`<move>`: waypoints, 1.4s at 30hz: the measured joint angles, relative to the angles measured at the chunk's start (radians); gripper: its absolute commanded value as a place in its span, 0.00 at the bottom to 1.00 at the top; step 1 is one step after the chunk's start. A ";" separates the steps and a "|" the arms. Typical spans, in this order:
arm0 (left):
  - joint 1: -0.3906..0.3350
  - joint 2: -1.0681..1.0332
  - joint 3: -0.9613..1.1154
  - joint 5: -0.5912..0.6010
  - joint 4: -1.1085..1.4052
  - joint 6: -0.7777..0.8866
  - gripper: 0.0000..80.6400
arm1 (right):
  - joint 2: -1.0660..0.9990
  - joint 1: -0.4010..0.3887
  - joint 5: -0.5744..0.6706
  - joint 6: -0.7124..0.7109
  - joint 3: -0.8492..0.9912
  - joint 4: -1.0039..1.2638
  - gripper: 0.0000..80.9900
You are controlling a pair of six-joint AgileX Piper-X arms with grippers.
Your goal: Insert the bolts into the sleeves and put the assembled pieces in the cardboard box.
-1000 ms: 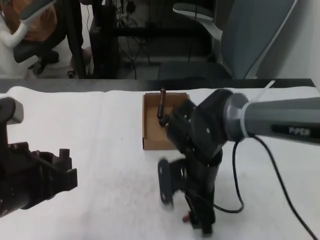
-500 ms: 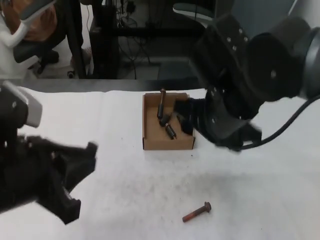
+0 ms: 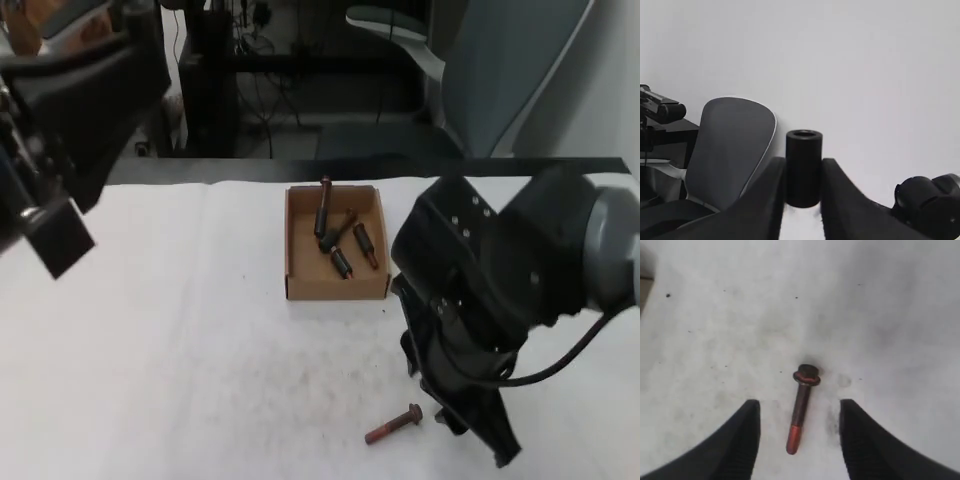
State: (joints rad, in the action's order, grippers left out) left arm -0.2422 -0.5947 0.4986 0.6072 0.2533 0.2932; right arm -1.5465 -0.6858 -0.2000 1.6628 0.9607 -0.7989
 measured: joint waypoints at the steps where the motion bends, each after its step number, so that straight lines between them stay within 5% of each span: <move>1: 0.000 0.001 0.000 0.000 0.000 0.003 0.02 | -0.007 0.003 -0.001 0.006 -0.006 0.031 0.59; 18: 0.000 0.000 0.000 0.000 -0.005 0.013 0.02 | -0.146 0.015 0.038 0.015 -0.012 0.097 0.57; 21: 0.000 0.000 0.000 0.000 -0.005 0.004 0.02 | -0.161 0.015 0.042 0.015 -0.012 0.079 0.41; 25: 0.000 0.000 0.000 0.000 -0.005 -0.005 0.02 | -0.181 0.015 0.042 0.015 -0.012 0.063 0.03; 32: 0.000 0.000 0.000 0.000 -0.005 -0.008 0.02 | -0.181 0.015 0.024 -0.029 -0.012 0.102 0.01; 37: 0.000 0.000 0.000 0.024 -0.013 -0.006 0.02 | -0.147 0.021 -0.071 -0.231 -0.021 0.313 0.01; 42: -0.002 -0.009 -0.002 0.035 -0.132 -0.074 0.02 | -0.010 0.030 -0.106 -0.708 -0.022 0.497 0.01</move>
State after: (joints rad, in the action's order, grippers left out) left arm -0.2445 -0.6035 0.4964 0.6427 0.1211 0.2194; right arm -1.5567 -0.6561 -0.3065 0.9546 0.9391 -0.3019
